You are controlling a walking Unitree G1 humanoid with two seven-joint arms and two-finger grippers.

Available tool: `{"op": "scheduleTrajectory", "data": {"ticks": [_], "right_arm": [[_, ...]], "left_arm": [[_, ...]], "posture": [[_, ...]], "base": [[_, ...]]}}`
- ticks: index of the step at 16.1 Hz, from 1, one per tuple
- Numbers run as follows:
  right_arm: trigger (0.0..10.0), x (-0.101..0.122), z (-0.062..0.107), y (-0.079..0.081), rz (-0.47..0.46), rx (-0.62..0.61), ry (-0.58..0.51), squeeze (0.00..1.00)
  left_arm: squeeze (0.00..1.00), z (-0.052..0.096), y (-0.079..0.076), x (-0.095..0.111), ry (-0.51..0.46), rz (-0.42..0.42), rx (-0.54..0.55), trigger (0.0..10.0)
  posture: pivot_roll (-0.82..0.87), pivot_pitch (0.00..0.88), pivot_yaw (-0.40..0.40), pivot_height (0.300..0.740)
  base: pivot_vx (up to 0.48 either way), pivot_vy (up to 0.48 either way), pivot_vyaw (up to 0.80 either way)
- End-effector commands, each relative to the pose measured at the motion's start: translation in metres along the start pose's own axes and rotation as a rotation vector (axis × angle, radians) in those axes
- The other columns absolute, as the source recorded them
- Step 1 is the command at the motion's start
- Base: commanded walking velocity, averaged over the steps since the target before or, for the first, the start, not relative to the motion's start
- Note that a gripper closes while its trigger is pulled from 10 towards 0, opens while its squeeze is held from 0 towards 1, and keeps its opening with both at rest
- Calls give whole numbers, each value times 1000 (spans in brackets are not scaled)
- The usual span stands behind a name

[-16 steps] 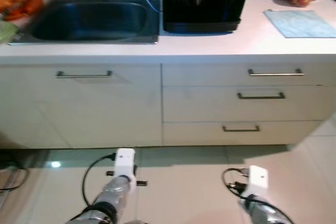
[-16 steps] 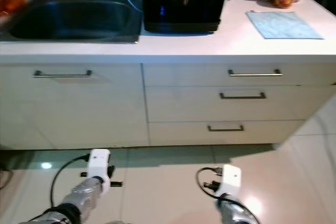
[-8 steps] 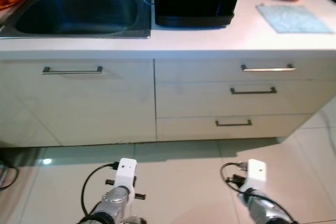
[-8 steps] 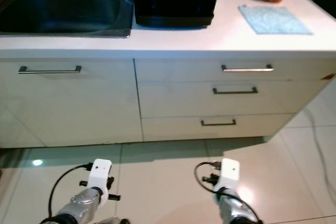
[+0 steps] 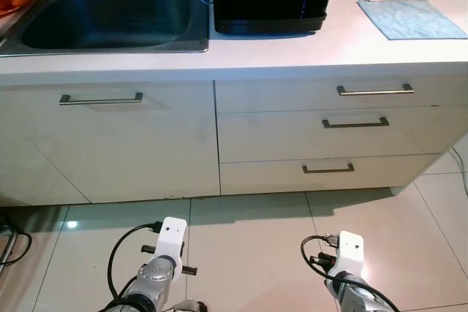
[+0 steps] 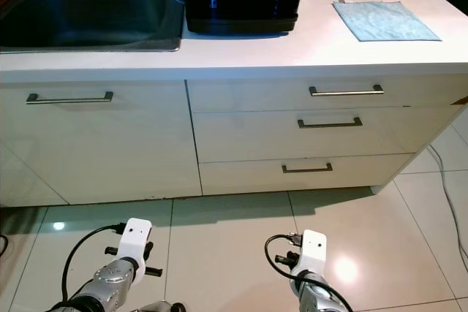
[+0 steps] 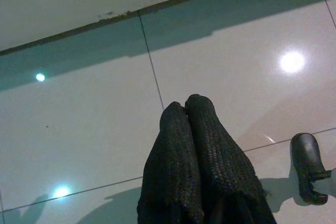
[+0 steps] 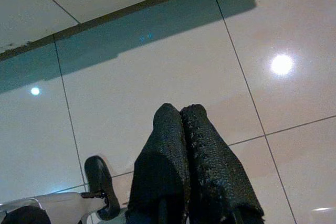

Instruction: Kitchen organization

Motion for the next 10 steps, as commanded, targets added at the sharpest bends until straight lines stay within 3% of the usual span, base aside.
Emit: {"op": "scheduleTrajectory", "data": {"ticks": [1,10], "right_arm": [[10000,-2,0,-1,-5,-9,8,0],[10000,2,-1,3,24,8,-4,0]], "left_arm": [[0,1,3,-1,-6,-4,15,10000],[0,1,1,-2,-14,13,34,10000]], "posture": [[18,56,34,740],[25,48,19,740]], "base": [[0,0,0],[0,0,0]]}}
Point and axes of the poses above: a point about 5 cm out from each wrist's last joint towards the gripper, its own z axis pointing back from the gripper into the wrist, its own x axis along the axis of the wrist's last joint, y = z × x, the point moved 3 cm from there along -z, pointing out of the wrist towards the gripper, and after that the axes turned 2 degrees about z, right-handed, at the moved point
